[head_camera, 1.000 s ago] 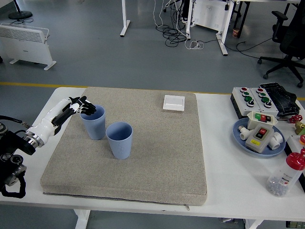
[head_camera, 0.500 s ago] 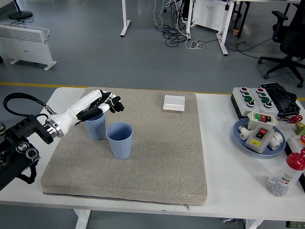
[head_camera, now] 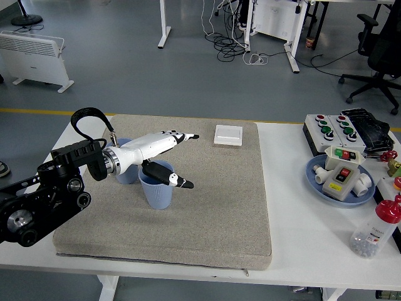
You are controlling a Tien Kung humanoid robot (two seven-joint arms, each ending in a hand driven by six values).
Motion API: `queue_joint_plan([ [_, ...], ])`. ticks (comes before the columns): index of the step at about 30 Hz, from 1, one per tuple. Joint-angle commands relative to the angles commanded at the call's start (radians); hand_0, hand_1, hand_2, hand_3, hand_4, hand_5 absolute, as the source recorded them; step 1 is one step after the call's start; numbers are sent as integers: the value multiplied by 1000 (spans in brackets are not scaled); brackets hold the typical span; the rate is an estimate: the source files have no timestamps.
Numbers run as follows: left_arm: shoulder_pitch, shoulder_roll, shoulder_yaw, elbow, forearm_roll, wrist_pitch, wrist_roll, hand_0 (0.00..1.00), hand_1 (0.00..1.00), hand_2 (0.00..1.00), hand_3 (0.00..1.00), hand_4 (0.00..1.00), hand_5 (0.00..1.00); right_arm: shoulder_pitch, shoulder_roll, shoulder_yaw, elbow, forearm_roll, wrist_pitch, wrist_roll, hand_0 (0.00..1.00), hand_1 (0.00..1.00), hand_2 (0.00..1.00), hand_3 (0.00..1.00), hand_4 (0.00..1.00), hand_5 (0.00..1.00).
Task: Push cup pick cup insert cup
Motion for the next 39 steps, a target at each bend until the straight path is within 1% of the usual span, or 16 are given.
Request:
queue_joint_plan([
  [4,-31,-23,43,49,11,-54,63,998,998,998,998,998,526,0,-1,-3,0,0,0,-1,725,648,651,579,127,476],
  [5,-36,-28,49,59,13,-63,75,998,998,998,998,982,383,0,-1,-3,0,0,0,-1,725,647,650,579,127,476],
  [7,-42,-34,58,74,17,-77,94,998,998,998,998,982,383,-1,-1,-3,0,-1,-1,-1,725,647,650,579,127,476],
  [10,-47,-35,66,86,31,-97,117,998,998,998,998,982,383,-1,-1,-5,0,0,-1,-2,725,647,650,579,127,476],
  [11,-49,-34,69,88,36,-102,124,998,963,998,998,904,237,-2,-1,-5,0,1,-1,-2,725,648,649,579,127,475],
  [16,-51,-29,82,94,58,-115,136,998,963,998,998,904,237,-5,-1,-8,0,3,-1,-2,725,648,649,579,127,475],
  [17,-51,-28,83,95,63,-117,137,838,899,998,955,699,2,-5,-1,-8,0,2,-1,-2,725,648,649,579,126,474],
  [22,-44,-25,76,95,81,-113,126,838,899,998,955,699,2,-8,-1,-8,0,2,-1,-2,725,648,649,579,126,474],
  [23,-42,-24,72,94,83,-112,118,652,809,956,905,582,2,-8,0,-7,0,0,-1,-2,725,648,649,579,126,473],
  [28,-36,-16,65,85,84,-104,91,652,809,956,905,582,2,-9,0,-6,0,0,-2,-2,725,648,649,579,126,473],
  [29,-36,-15,64,83,85,-102,88,493,657,789,746,492,2,-9,0,-6,0,-1,-2,-2,725,648,649,579,127,473],
  [31,-33,-11,61,78,88,-96,75,493,657,789,746,492,2,-9,0,-5,0,-2,-2,-2,725,648,649,579,127,473],
  [34,-29,-6,53,75,83,-97,73,493,657,789,746,492,2,-8,0,-6,0,0,-2,-2,725,648,649,579,127,473],
  [35,-28,-6,52,75,82,-98,73,465,574,653,619,419,2,-8,0,-6,0,0,-2,-2,725,648,649,579,127,472],
  [39,-16,5,41,59,74,-102,83,465,574,653,619,419,2,-6,0,-5,0,0,-2,-2,725,648,649,579,127,472],
])
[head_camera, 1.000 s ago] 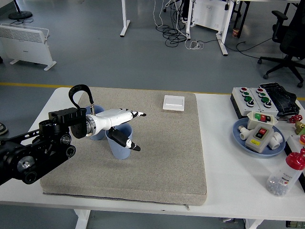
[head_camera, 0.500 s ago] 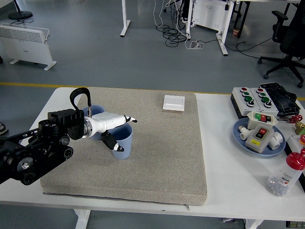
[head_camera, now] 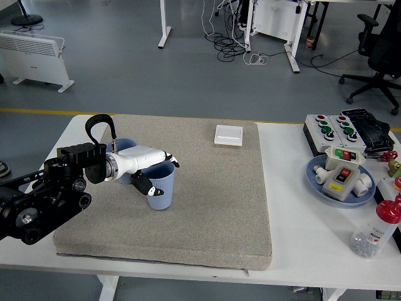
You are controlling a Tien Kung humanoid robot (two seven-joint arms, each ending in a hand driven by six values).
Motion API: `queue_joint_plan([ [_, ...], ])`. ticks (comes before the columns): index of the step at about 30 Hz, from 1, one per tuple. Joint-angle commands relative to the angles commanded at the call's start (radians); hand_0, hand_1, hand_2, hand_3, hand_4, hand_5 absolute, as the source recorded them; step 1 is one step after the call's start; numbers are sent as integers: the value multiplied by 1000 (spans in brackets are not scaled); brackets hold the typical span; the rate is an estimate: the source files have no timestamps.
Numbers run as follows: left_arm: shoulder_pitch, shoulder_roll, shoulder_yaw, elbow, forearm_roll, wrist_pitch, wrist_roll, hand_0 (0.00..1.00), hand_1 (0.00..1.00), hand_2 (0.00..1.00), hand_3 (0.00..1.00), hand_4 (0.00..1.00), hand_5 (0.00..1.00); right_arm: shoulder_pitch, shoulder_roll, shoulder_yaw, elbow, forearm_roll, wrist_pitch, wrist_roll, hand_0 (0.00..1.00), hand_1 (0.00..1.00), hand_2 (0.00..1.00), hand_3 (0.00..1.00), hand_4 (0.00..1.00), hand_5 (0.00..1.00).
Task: Push cup pick cup insert cup
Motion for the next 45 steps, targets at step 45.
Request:
queue_joint_plan([
  [45,-100,53,-222,70,52,-48,171,493,511,511,505,282,2,6,-2,6,0,0,-1,0,725,648,649,579,127,472],
])
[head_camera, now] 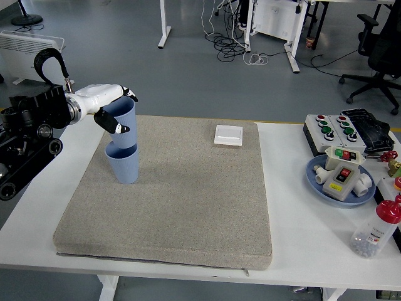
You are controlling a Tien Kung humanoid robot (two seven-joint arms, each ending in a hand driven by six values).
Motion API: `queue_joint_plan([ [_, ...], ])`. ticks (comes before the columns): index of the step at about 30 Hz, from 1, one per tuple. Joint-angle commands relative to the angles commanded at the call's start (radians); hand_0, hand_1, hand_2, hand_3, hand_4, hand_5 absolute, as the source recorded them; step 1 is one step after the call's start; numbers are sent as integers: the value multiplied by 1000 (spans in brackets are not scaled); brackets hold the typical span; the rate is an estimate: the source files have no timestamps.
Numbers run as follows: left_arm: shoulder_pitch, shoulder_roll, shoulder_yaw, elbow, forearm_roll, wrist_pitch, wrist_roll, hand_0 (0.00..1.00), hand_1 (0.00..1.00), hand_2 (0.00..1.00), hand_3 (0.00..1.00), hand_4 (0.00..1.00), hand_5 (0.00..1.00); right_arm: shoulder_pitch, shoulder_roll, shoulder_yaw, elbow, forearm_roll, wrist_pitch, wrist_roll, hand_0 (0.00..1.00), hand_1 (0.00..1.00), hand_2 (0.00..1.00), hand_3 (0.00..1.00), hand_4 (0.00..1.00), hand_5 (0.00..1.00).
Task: Push cup pick cup insert cup
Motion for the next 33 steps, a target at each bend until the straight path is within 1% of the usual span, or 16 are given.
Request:
queue_joint_plan([
  [4,-1,-2,20,39,-5,3,-6,493,511,511,505,282,2,0,0,-1,0,0,0,0,725,648,649,579,127,472],
  [8,2,-3,22,66,-12,7,-14,495,516,520,506,280,2,-1,0,-3,0,2,0,0,725,648,649,579,127,474],
  [10,3,-4,23,72,-19,7,-16,495,516,520,506,280,2,-1,0,-3,0,2,0,0,725,648,649,579,127,474],
  [11,3,-4,23,73,-20,7,-17,492,537,541,516,344,2,-1,0,-3,0,2,0,0,725,649,649,579,126,474],
  [16,8,-11,32,75,-37,0,-15,492,537,541,516,344,2,-2,1,-4,0,2,0,0,725,649,649,579,126,474],
  [17,10,-13,33,76,-39,0,-16,476,555,582,526,454,2,-3,1,-5,0,3,0,0,725,648,649,579,127,474],
  [22,15,-20,37,81,-51,5,-25,476,555,582,526,454,2,-4,1,-6,0,3,0,0,725,648,649,579,127,474],
  [23,15,-21,38,82,-52,6,-26,396,582,721,689,692,2,-5,1,-6,0,3,0,0,725,648,649,579,127,474],
  [28,19,-28,38,95,-70,7,-30,396,582,721,689,692,2,-7,1,-7,0,3,0,0,725,648,649,579,127,474],
  [29,21,-29,37,98,-73,8,-33,667,812,962,877,925,334,-7,1,-8,0,4,0,0,725,649,649,579,128,475],
  [33,26,-32,34,105,-87,6,-32,667,812,962,877,925,334,-9,2,-8,0,3,-1,-1,725,649,649,579,128,475],
])
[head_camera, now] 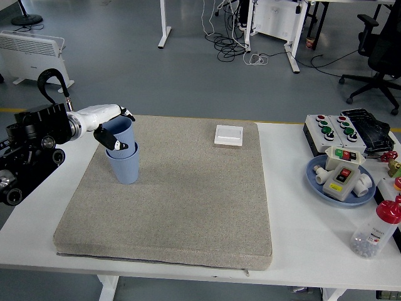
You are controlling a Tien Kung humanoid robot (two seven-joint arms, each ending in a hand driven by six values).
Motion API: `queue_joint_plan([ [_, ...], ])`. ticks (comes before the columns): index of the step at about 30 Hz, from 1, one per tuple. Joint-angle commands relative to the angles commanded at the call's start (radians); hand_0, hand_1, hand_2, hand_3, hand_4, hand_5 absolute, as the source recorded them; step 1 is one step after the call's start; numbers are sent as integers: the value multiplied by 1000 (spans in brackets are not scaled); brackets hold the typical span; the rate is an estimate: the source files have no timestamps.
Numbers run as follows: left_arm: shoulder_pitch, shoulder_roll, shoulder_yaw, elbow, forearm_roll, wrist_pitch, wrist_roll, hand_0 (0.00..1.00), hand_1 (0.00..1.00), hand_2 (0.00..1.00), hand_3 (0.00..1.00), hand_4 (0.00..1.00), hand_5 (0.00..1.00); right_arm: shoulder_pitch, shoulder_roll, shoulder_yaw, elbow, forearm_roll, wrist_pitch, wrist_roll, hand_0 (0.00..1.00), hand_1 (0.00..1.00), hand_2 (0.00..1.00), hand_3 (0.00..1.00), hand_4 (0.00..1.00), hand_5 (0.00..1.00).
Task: Push cup pick cup insert cup
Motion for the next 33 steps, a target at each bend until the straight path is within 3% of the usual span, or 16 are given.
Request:
queue_joint_plan([
  [1,1,-1,-1,1,-3,-1,2,667,812,962,877,925,334,0,0,0,0,0,0,0,725,649,649,579,128,475],
  [2,1,-1,-1,2,-5,-2,4,953,974,998,998,998,463,0,0,0,0,0,0,0,725,648,649,579,128,475],
  [7,3,-3,-6,11,-28,11,14,953,974,998,998,998,463,-1,0,-1,0,0,0,0,725,648,649,579,128,475],
  [8,4,-3,-8,13,-32,16,15,998,998,998,998,998,527,-1,0,-2,0,1,0,0,725,648,649,579,128,476],
  [9,5,-3,-9,15,-34,20,15,998,998,998,998,998,527,0,0,-2,0,1,0,0,725,648,649,579,128,476],
  [16,19,3,-35,4,-35,63,-18,998,998,998,998,998,554,3,-1,-1,0,5,1,1,725,648,649,579,128,476],
  [19,45,14,-55,-22,-52,160,-86,998,998,998,998,998,554,4,-2,1,0,2,1,0,725,648,649,579,128,476],
  [20,57,17,-69,-32,-70,191,-106,878,847,941,866,819,561,4,-2,2,0,2,1,0,725,647,649,579,128,475],
  [23,110,23,-150,-68,-168,296,-177,878,847,941,866,819,561,4,-2,2,0,5,1,1,725,647,649,579,128,475],
  [25,170,18,-227,-110,-247,366,-228,878,847,941,866,819,561,4,-1,7,0,-1,1,0,725,647,649,579,128,475],
  [26,195,16,-264,-125,-286,391,-243,579,602,604,553,651,615,4,-1,8,0,-1,1,0,725,648,649,579,127,475],
  [29,274,5,-371,-185,-410,451,-274,579,602,604,553,651,615,3,-1,13,0,-9,1,0,725,648,649,579,127,475],
  [31,329,1,-446,-224,-501,469,-276,579,602,604,553,651,615,3,-1,16,0,-13,1,0,725,648,649,579,127,475],
  [32,367,-1,-485,-256,-540,463,-269,539,581,573,530,528,810,2,-1,18,0,-15,1,0,725,648,649,579,128,476],
  [33,396,-1,-516,-275,-585,461,-266,539,581,573,530,528,810,2,-1,19,0,-16,1,-1,725,648,649,579,128,476],
])
